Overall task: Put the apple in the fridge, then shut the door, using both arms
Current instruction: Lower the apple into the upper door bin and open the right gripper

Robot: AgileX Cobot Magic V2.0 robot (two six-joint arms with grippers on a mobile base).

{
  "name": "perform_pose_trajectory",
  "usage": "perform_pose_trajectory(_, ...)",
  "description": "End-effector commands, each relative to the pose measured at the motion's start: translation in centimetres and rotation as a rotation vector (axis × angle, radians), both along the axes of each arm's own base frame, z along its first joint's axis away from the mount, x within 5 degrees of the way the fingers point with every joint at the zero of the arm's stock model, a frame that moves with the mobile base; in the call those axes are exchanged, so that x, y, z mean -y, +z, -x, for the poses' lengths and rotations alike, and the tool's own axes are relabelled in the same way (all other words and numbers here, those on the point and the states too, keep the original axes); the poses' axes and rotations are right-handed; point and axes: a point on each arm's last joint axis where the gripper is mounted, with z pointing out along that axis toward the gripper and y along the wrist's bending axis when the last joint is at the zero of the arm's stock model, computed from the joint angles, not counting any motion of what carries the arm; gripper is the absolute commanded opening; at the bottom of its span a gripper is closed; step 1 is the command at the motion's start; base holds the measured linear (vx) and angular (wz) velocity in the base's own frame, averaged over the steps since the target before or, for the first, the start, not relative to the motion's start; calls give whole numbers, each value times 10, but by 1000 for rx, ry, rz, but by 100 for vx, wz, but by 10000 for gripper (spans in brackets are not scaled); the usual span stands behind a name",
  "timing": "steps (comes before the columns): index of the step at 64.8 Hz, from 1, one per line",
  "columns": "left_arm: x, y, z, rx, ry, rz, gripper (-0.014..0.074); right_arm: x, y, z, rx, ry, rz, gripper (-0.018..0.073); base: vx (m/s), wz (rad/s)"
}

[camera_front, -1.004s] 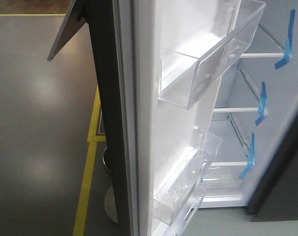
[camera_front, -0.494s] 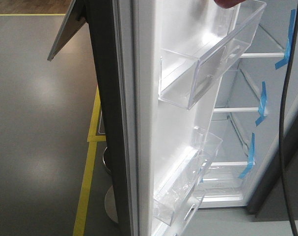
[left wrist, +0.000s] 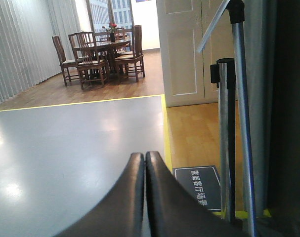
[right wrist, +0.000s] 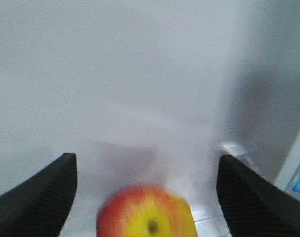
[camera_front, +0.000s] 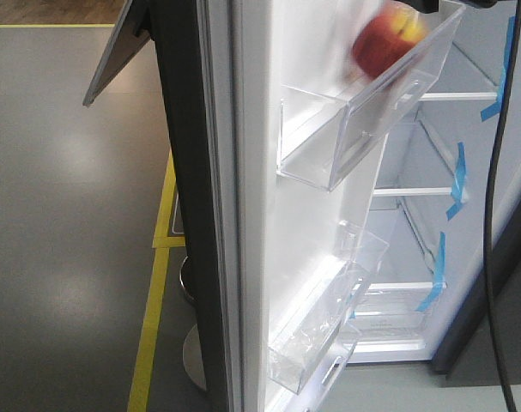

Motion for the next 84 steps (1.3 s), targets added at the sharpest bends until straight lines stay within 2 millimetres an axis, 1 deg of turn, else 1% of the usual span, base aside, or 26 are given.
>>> perform_pose_trajectory(1,2,-3,0,57,-22,11,-6,1,25,13,93,-25,-40,584,0,0)
perform_pose_trajectory(15,2,-3,0,57,-22,11,-6,2,30,16,114,-35,-52,575,0,0)
perform_pose_trajectory(20,2,-3,0,57,-22,11,-6,2,37,24,136,-35,-53,557,0,0)
perform_pose_trajectory(25,2,-3,0,57,-22,11,-6,1,46,37,159,-26,-49,516,0,0)
perform_pose_trajectory(32,2,-2,0,66,-25,11,-6,1,61,57,202,-20,-49,405,0,0)
perform_pose_trajectory(35,2,0,0,78,-27,12,-6,1,69,68,228,-19,-45,337,0,0)
perform_pose_trajectory(36,2,0,0,82,-28,15,-6,1,71,72,236,-19,-45,299,0,0)
perform_pose_trajectory(37,2,0,0,86,-30,20,-6,1,72,73,238,-18,-42,286,0,0)
perform_pose_trajectory(38,2,0,0,90,-31,26,-6,0,75,79,248,-15,-41,245,0,0)
perform_pose_trajectory(40,3,1,0,100,-33,52,-6,0,80,86,261,-13,-38,204,0,0)
perform_pose_trajectory(41,3,2,0,107,-35,76,-6,0,81,89,265,-9,-34,161,0,0)
perform_pose_trajectory(47,3,5,1,154,-48,235,-6,-1,87,109,276,15,10,-9,0,0)
perform_pose_trajectory(54,2,10,1,218,-68,481,-6,-3,89,130,248,43,33,-10,0,0)
perform_pose_trajectory(61,2,12,2,257,-81,633,-6,-2,85,151,249,30,20,-4,0,0)
perform_pose_trajectory(66,1,12,2,262,-81,647,-6,0,78,166,262,-4,7,-4,0,0)
perform_pose_trajectory(69,1,12,2,262,-81,646,-6,1,67,173,253,-33,-1,-4,0,0)
perform_pose_trajectory(70,1,12,2,262,-81,646,-6,2,67,177,263,-40,-4,-4,0,0)
perform_pose_trajectory(73,1,13,2,268,-83,645,-6,3,57,184,255,-61,-4,-4,0,0)
perform_pose_trajectory(76,1,14,2,282,-87,645,-6,4,38,190,220,-74,-5,-4,0,0)
perform_pose_trajectory(77,1,14,2,286,-88,645,-6,4,35,194,218,-76,-6,-4,0,0)
perform_pose_trajectory(82,1,17,3,314,-96,645,-6,4,11,204,166,-76,-3,-4,0,0)
perform_pose_trajectory(83,1,18,3,322,-98,649,-6,4,3,205,145,-77,-1,-4,0,0)
perform_pose_trajectory(84,1,18,3,331,-101,658,-6,4,-1,209,142,-78,1,-4,0,0)
